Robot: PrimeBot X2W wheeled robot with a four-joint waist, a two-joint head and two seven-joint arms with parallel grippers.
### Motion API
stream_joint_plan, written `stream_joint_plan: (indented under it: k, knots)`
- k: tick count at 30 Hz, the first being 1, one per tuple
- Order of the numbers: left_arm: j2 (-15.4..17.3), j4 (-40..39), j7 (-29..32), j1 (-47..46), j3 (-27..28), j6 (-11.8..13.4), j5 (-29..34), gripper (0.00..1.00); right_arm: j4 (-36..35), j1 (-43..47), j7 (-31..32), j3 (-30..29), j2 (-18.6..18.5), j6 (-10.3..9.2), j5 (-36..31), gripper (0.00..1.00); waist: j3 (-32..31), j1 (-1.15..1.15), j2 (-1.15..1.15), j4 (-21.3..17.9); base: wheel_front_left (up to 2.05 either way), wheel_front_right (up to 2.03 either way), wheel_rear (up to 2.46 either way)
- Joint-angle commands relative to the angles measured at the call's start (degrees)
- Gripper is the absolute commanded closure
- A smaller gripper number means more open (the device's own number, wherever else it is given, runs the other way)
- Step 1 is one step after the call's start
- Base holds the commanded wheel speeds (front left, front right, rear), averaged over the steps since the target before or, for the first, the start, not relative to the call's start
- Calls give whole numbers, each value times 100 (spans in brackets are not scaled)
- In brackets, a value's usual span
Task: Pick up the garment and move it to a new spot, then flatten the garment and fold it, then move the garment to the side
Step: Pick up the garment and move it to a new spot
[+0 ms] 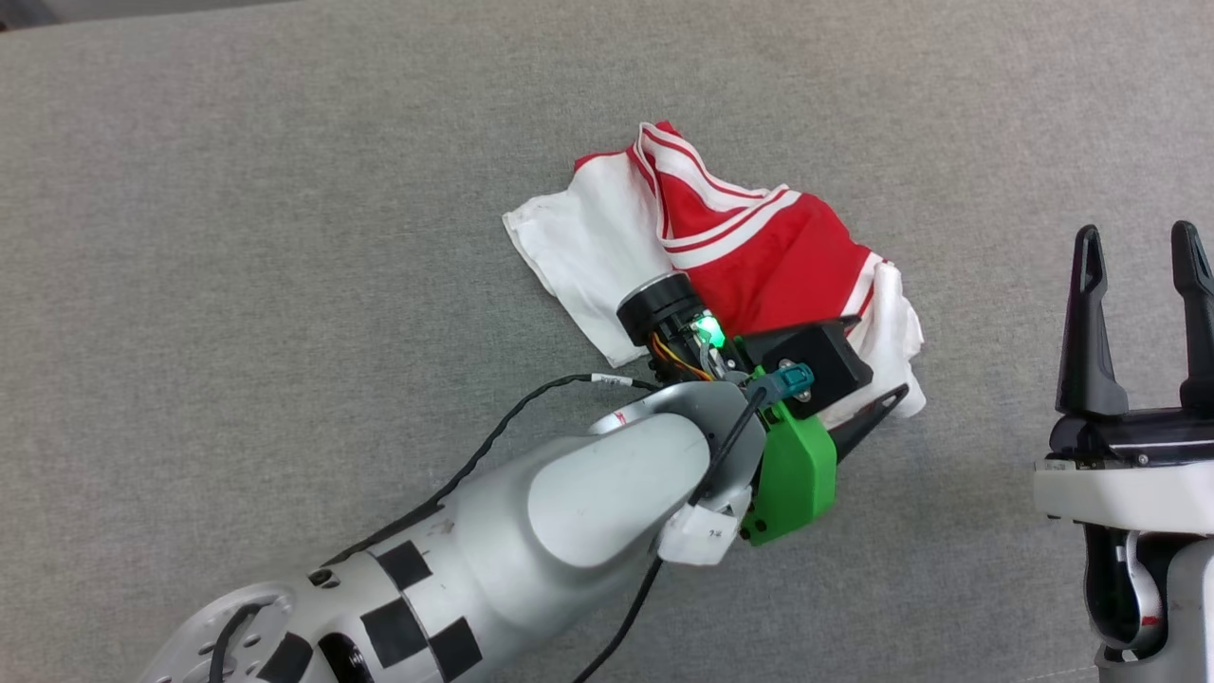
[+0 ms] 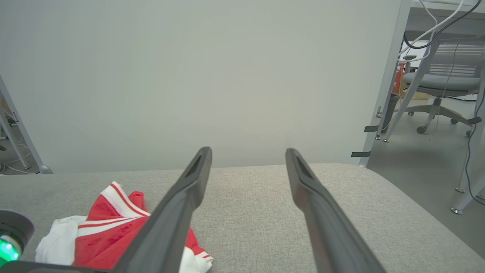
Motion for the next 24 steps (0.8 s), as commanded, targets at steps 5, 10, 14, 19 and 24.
stream_joint_plan:
  k: [5, 10, 14, 19, 24]
  knots:
    - [-21, -118, -777, 22, 283, 429, -140, 0, 54, 273, -27, -21, 10, -5, -64, 0, -744, 0, 0, 512, 0, 0, 0]
    - [223, -186, -1066, 308, 913, 990, -78, 0, 95, 478, -27, -1, 10, -5, -85, 0, -1077, 0, 0, 736, 0, 0, 0]
    - [638, -735, -1081, 777, 1707, 1409, 178, 0, 106, 619, -27, 29, 10, -5, -80, 0, -1254, 0, 0, 876, 0, 0, 0]
    - [1097, -1433, -1082, 1584, 2756, 1723, 541, 0, 136, 731, -27, 35, 10, -5, -4, 0, -1385, 0, 0, 1028, 0, 0, 0]
    - [1402, -1963, -1083, 2505, 3857, 1935, 913, 0, 198, 803, -27, 41, 10, -5, 38, 0, -1514, 0, 0, 1135, 0, 0, 0]
